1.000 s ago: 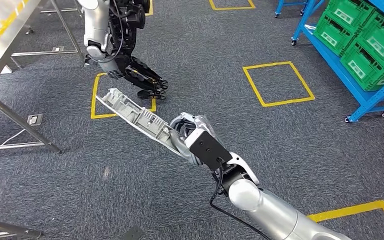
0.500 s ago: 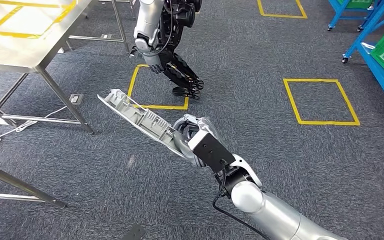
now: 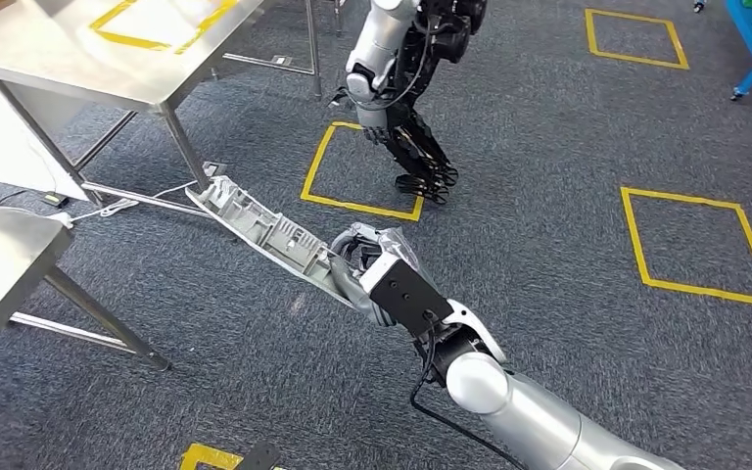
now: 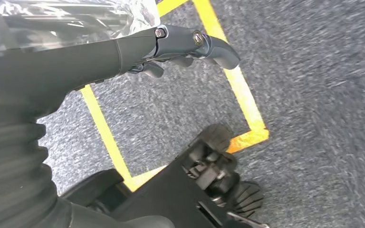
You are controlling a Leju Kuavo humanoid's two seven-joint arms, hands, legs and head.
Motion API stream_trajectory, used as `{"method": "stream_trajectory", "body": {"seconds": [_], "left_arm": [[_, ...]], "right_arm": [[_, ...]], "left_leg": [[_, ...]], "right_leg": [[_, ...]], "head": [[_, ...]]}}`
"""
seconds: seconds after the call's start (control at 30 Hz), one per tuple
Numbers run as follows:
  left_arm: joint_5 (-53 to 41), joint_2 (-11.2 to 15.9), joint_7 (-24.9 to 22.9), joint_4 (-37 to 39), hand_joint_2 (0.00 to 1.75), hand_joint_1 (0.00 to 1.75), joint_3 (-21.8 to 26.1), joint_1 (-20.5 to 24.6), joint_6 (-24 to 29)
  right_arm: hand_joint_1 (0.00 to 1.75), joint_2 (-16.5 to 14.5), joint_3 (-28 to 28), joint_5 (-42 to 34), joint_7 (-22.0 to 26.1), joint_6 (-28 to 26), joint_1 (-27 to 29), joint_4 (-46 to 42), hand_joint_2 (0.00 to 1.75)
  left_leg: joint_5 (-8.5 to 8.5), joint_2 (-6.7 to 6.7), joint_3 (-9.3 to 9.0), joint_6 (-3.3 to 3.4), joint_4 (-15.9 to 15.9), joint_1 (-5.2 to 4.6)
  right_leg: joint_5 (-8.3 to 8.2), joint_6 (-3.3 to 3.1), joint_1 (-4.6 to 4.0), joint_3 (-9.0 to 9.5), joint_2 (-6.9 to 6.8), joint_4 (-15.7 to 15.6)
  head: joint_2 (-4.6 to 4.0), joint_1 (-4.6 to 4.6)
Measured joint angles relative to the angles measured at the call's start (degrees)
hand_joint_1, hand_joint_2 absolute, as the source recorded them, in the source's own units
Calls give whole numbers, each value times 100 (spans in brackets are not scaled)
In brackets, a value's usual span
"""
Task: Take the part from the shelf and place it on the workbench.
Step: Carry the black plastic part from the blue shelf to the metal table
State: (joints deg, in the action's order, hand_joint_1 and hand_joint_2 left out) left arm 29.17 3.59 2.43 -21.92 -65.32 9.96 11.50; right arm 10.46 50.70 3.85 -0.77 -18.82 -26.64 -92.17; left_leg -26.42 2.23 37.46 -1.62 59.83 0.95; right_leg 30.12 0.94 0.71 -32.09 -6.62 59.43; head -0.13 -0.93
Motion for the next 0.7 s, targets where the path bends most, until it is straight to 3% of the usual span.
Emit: {"method": "stream_trajectory", "body": {"seconds": [0.03, 0.1, 0.17, 0.2, 0.23, 0.27, 0.3, 0.37, 0.43, 0.5, 0.53, 0.6, 0.63, 0.7], "left_arm": [[-7, 4, -1, -1, 175, 0, 0, -8, 1], [-20, 9, -1, -4, 175, 0, -1, -4, 2], [-28, 8, 0, -6, 175, 0, -1, 13, 2], [-30, 8, 0, -7, 175, 0, -1, 16, 2], [-31, 8, -1, -7, 175, 0, -1, 14, 2], [-32, 9, -1, -7, 175, 0, -1, 11, 2], [-32, 9, -1, -7, 175, 0, -1, 11, 2], [-31, 1, -1, -11, 175, 0, 0, 17, 4], [-32, -8, -1, -19, 175, 0, 1, 23, 7], [-33, -7, -1, -21, 175, 0, 1, 6, 4], [-34, -4, -1, -21, 175, 0, -1, -11, 2], [-33, 3, -1, -21, 175, 0, -3, -18, 1], [-31, 2, -1, -22, 175, 0, -3, -10, 2], [-15, 1, 0, -23, 175, 0, -3, 6, 1]], "right_arm": [[175, -1, 1, 0, -2, 1, -2, -1, 175], [175, 0, 1, 0, -7, 2, -7, -2, 175], [175, 7, 1, 0, -14, 2, 0, -1, 175], [175, 11, 2, 0, -18, 2, 6, 0, 175], [175, 14, 3, 0, -20, 2, 11, 1, 175], [175, 15, 4, 0, -20, 2, 14, 1, 175], [175, 15, 4, 0, -21, 2, 13, 1, 175], [175, 16, 2, 0, -21, 2, 10, 1, 175], [175, 16, 1, 0, -22, 1, 4, 0, 175], [175, 11, 1, 0, -22, 2, -2, -1, 175], [175, 7, 1, 0, -23, 2, -2, -1, 175], [175, -1, 2, 0, -24, 3, -5, -2, 175], [175, -2, 2, 0, -27, 5, -5, -2, 175], [175, -1, 5, 0, -32, 10, -5, -1, 175]], "left_leg": [[-1, -61, 2, 42, -3, 2], [-2, -177, -7, 118, -12, 13], [-11, -308, -8, 162, -11, -6], [-15, -387, -12, 173, -11, -23], [-19, -468, -19, 181, -9, -41], [-23, -552, -30, 187, -7, -58], [-26, -637, -46, 191, -5, -72], [-33, -792, -56, 185, 2, -76], [-21, -925, -13, 141, 6, -43], [5, -1039, 27, 71, -13, -12], [-5, -981, 34, 40, -9, -22], [-158, -662, 134, -28, 224, -49], [-301, -467, 262, -62, 499, -50], [-556, -325, 586, -126, 1158, -8]], "right_leg": [[47, 21, 18, 0, 53, 28], [279, 29, 43, -159, 335, 383], [592, -7, 26, -565, 585, 1148], [668, -27, 9, -769, 623, 1482], [641, -52, -7, -898, 638, 1645], [501, -84, -24, -925, 652, 1589], [270, -125, -40, -846, 692, 1318], [-166, -212, -58, -591, 944, 595], [-307, -249, -75, -443, 1133, 195], [-288, -254, -84, -403, 1056, 107], [-295, -264, -75, -371, 988, 58], [-312, -289, -46, -280, 831, -42], [-308, -299, -44, -240, 749, -64], [-278, -307, -42, -195, 579, -66]], "head": [[0, -9], [0, -37], [0, -73], [0, -86], [0, -95], [0, -96], [0, -96], [0, -81], [0, -77], [0, -94], [0, -95], [0, -63], [0, -45], [0, -30]]}}
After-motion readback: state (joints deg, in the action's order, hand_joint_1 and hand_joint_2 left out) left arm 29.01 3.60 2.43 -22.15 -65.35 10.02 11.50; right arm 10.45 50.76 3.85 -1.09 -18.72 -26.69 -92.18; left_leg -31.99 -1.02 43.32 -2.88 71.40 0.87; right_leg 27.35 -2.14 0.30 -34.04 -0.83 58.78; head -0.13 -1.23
